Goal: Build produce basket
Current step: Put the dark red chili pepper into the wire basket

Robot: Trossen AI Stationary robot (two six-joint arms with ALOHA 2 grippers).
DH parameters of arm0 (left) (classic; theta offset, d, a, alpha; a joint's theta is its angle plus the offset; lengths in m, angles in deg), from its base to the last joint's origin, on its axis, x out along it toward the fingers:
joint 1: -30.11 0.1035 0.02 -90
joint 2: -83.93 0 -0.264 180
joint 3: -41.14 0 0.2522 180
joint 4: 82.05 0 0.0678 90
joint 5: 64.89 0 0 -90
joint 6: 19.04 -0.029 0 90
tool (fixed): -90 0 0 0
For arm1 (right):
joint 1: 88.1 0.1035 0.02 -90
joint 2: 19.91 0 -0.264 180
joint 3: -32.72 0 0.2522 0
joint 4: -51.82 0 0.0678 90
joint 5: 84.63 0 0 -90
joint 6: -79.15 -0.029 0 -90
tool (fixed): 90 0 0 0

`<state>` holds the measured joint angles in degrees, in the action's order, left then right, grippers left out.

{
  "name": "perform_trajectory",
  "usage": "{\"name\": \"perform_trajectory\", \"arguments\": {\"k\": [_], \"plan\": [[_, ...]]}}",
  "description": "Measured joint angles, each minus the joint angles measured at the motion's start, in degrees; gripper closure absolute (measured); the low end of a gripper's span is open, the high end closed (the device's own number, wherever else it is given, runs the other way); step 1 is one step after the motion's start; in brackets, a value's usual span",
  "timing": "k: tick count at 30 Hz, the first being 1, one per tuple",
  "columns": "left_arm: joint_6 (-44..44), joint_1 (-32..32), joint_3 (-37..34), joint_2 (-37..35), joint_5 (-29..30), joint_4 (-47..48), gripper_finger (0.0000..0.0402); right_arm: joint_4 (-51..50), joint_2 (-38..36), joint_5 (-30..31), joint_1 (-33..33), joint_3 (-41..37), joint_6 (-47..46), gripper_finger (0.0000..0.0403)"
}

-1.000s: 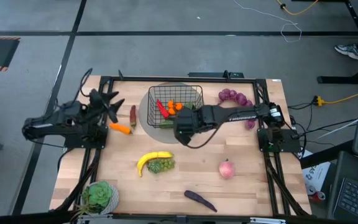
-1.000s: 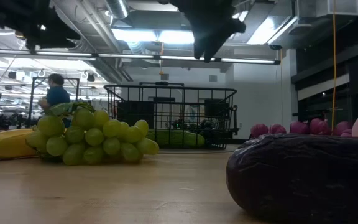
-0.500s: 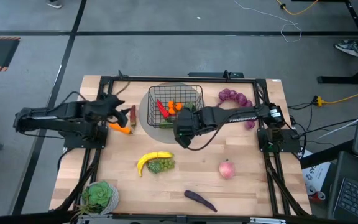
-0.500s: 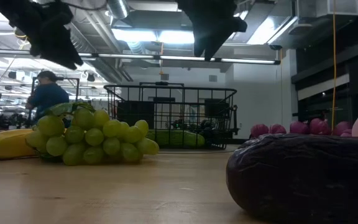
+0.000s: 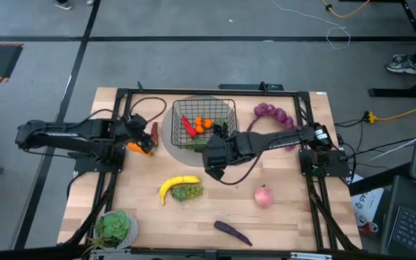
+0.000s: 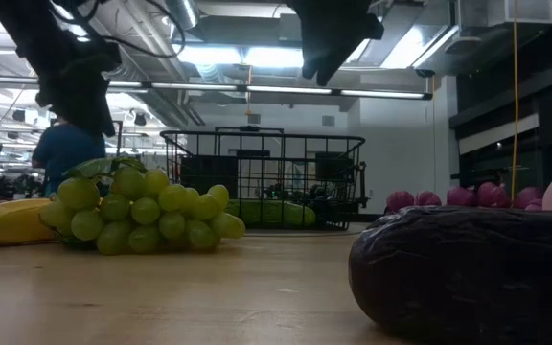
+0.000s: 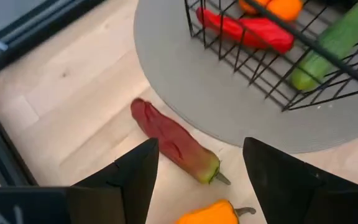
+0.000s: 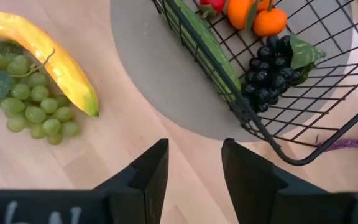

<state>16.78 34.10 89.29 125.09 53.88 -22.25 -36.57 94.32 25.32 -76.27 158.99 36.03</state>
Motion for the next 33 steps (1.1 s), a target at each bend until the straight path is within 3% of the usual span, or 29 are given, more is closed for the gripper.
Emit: {"name": "perform_trajectory", "arguments": {"k": [5,11,18,25,33], "plan": [[4.7,0.0,0.0,4.2,-2.7,1.7,0.0172,0.0,0.0,1.0,0.1,0.0,0.3,0.0254],[5.9,0.0,0.0,8.2,-1.4,2.0,0.0172,0.0,0.0,1.0,0.1,0.0,1.6,0.0254],[6.4,0.0,0.0,8.8,-1.2,1.5,0.0172,-0.1,0.1,1.0,0.1,0.0,4.5,0.0254],[14.9,1.5,0.0,8.8,-1.9,1.5,0.0172,-0.4,0.1,1.0,0.5,0.0,4.9,0.0254],[20.1,8.0,-3.7,9.8,-8.9,-2.2,0.0172,-1.2,0.1,0.9,0.6,0.0,9.0,0.0254]]}}
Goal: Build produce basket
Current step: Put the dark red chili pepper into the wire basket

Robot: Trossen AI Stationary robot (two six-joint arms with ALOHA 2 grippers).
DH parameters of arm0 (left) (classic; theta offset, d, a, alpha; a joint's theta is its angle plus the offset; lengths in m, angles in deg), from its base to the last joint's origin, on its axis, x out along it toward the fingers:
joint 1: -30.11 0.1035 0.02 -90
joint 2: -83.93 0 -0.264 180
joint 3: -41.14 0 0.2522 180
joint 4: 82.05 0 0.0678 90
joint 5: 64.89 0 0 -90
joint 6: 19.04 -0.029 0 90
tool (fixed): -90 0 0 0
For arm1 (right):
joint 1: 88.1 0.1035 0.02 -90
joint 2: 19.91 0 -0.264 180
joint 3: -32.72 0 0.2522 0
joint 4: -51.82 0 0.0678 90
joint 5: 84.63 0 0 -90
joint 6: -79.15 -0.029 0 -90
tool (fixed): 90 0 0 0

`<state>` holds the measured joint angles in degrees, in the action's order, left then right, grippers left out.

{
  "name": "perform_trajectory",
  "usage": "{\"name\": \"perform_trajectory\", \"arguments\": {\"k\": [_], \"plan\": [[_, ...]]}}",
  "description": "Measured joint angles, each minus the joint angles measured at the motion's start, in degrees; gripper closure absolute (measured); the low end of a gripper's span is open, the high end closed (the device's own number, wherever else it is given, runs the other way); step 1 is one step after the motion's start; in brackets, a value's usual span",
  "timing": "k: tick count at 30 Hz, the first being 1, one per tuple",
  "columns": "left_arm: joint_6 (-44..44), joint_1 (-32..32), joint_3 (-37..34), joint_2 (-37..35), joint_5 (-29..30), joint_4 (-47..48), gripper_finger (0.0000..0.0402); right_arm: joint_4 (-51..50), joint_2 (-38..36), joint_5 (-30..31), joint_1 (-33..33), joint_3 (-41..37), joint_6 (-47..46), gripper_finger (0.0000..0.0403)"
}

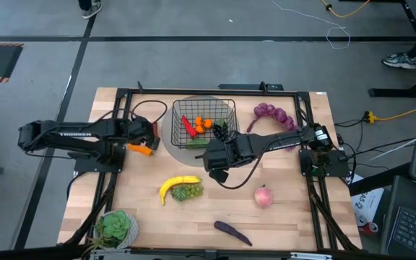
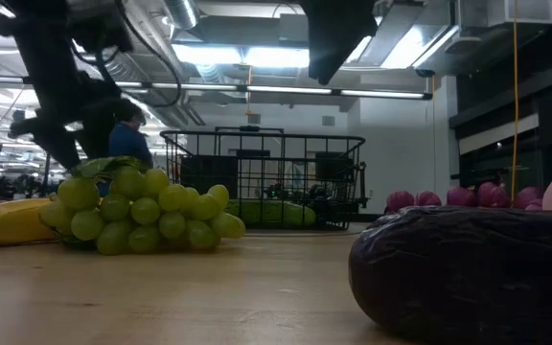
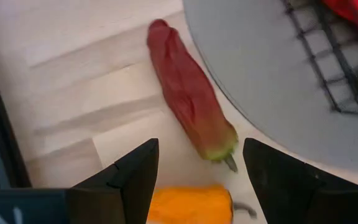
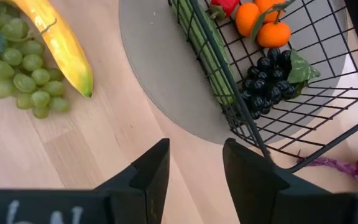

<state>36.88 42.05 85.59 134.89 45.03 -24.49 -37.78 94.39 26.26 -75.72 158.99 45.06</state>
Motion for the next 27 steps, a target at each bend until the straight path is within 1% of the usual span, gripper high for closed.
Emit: {"name": "perform_trajectory", "arguments": {"k": [3,5,10,15,22,27], "plan": [[0.4,3.0,-0.6,1.1,0.0,-2.3,0.0172,-0.8,0.0,0.0,0.0,0.0,0.1,0.0254],[-1.6,5.0,-0.6,1.9,-0.5,-4.3,0.0172,-1.2,0.0,0.0,0.0,0.0,0.1,0.0254],[-6.2,8.8,-0.6,6.2,-6.5,-9.8,0.0172,-2.1,0.0,0.0,0.0,0.0,0.1,0.0254],[-6.8,11.6,-0.6,11.8,-7.9,-10.4,0.0172,-2.4,0.0,0.0,0.0,0.0,0.1,0.0254],[-7.9,14.4,-0.6,17.2,-8.9,-10.8,0.0172,-3.1,0.0,0.0,0.0,0.0,0.1,0.0254],[-9.0,15.8,-0.6,21.6,-10.6,-11.5,0.0172,-3.3,0.0,-0.3,0.0,0.0,0.1,0.0254]]}}
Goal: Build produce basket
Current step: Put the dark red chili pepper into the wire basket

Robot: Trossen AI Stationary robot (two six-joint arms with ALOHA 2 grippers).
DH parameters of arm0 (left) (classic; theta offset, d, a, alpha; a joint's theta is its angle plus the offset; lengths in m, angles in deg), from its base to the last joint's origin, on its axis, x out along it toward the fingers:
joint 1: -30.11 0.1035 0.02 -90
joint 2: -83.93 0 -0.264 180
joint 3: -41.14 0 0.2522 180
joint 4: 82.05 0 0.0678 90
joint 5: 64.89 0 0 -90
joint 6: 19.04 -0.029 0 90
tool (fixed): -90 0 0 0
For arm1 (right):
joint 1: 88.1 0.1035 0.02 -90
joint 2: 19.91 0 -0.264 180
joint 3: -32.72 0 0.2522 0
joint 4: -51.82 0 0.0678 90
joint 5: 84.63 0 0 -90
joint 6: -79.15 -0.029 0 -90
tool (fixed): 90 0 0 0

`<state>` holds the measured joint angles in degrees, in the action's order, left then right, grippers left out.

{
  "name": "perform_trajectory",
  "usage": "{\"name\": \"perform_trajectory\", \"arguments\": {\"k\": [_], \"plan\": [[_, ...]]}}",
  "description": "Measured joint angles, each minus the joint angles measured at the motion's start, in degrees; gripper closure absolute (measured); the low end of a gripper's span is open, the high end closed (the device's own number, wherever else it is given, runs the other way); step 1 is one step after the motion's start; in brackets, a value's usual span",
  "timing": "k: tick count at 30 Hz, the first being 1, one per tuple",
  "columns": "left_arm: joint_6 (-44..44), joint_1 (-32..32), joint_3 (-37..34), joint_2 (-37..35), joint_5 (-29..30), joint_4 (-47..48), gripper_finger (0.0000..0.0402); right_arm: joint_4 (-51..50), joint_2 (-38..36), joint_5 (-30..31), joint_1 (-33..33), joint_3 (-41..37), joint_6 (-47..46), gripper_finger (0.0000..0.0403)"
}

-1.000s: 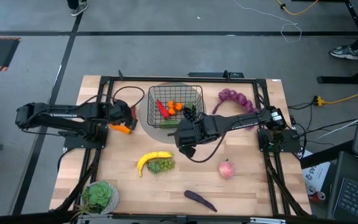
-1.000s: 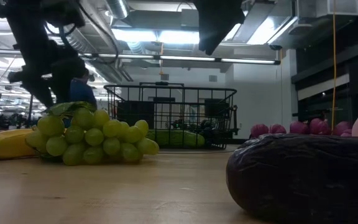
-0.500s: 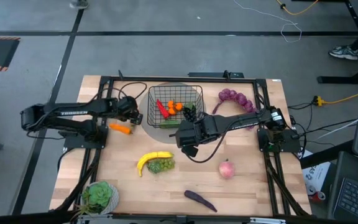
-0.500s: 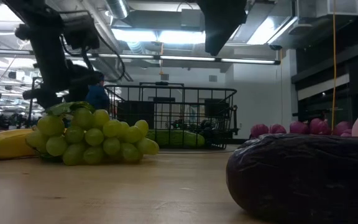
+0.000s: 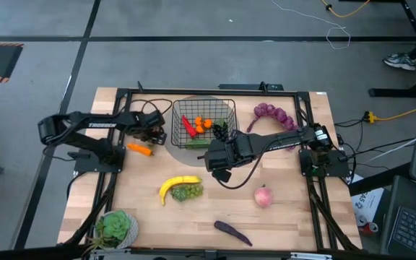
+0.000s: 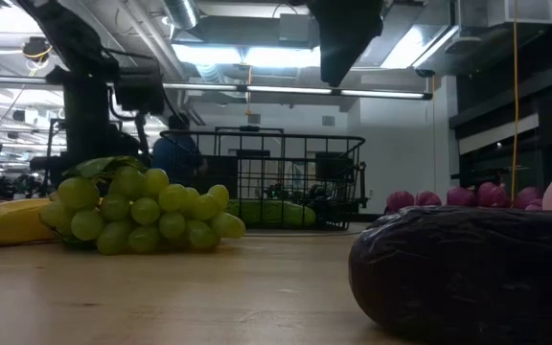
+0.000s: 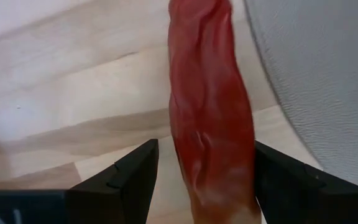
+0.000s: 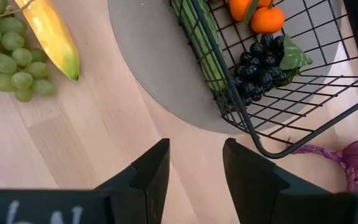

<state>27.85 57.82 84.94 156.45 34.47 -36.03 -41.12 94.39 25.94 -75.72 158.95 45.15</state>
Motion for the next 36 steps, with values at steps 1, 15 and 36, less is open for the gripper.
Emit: {"name": "perform_trajectory", "arguments": {"k": [1,15,36], "plan": [[-0.7,0.1,0.0,0.9,0.0,-0.1,0.0172,0.0,0.0,-0.5,0.0,0.0,-0.1,0.0254],[-10.6,1.2,-0.1,0.2,0.9,-3.0,0.0241,1.0,0.0,-2.7,1.3,0.0,-0.8,0.0254],[-24.2,1.3,10.9,-16.8,10.9,-1.8,0.0325,1.7,0.0,-2.6,2.9,0.0,-5.2,0.0254]]}}
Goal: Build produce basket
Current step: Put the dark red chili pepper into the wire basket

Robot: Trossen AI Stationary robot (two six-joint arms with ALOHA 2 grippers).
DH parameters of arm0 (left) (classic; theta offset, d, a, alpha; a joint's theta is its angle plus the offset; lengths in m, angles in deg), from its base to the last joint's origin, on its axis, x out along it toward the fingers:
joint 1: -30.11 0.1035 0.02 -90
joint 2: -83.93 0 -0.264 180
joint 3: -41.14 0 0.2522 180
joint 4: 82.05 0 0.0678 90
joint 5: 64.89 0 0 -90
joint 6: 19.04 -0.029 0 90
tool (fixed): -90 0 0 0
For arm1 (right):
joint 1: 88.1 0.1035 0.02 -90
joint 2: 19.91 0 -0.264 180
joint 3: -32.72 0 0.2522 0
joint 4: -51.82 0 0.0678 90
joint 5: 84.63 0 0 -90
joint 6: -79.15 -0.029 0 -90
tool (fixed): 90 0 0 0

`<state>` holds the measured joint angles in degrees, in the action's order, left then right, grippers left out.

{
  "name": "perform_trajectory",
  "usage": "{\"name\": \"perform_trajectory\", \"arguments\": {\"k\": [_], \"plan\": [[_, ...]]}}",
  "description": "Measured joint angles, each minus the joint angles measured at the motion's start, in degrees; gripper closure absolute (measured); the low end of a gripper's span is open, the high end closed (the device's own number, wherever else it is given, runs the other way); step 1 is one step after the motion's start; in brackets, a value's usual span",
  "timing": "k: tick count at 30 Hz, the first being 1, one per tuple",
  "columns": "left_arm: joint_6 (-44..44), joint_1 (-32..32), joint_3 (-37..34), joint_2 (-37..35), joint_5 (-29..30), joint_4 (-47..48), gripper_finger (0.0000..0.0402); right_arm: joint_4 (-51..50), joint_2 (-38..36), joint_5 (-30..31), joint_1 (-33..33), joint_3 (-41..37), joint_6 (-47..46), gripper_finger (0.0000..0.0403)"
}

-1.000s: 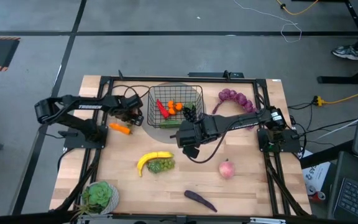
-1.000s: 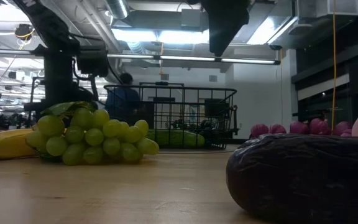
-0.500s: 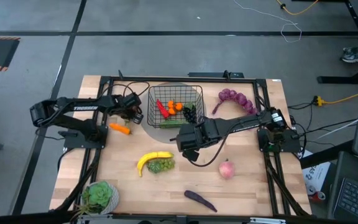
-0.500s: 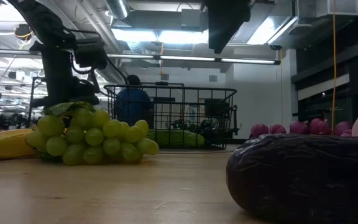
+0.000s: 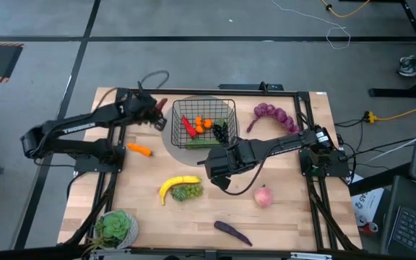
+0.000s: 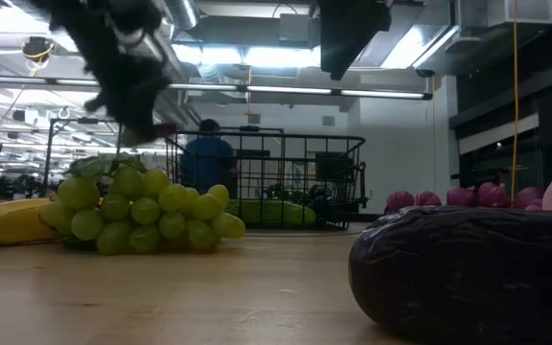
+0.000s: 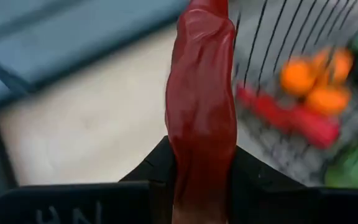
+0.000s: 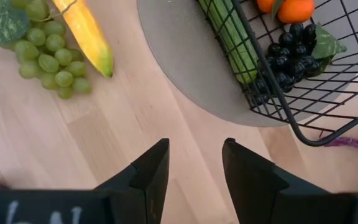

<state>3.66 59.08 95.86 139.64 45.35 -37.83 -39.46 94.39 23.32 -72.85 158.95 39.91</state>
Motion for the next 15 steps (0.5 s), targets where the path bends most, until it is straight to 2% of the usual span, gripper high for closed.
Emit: {"name": "perform_trajectory", "arguments": {"k": [3,5,8,11,15], "plan": [[-3.7,0.0,4.9,-1.2,3.1,-0.1,0.0325,0.0,0.0,0.1,0.0,0.0,-1.0,0.0254],[-6.7,0.0,7.2,-1.0,1.5,-2.5,0.0325,0.1,0.0,0.6,0.0,0.0,-1.0,0.0254],[-11.3,0.0,8.6,-0.3,-9.2,-7.8,0.0325,0.4,0.0,2.1,0.0,0.0,-1.0,0.0254],[-11.8,-0.7,8.8,1.9,-20.0,-12.3,0.0325,0.7,0.0,3.0,0.0,0.0,-1.5,0.0254],[-9.8,-0.8,8.7,5.3,-21.2,-14.4,0.0325,0.7,0.0,3.0,0.0,0.0,-4.1,0.0254]]}}
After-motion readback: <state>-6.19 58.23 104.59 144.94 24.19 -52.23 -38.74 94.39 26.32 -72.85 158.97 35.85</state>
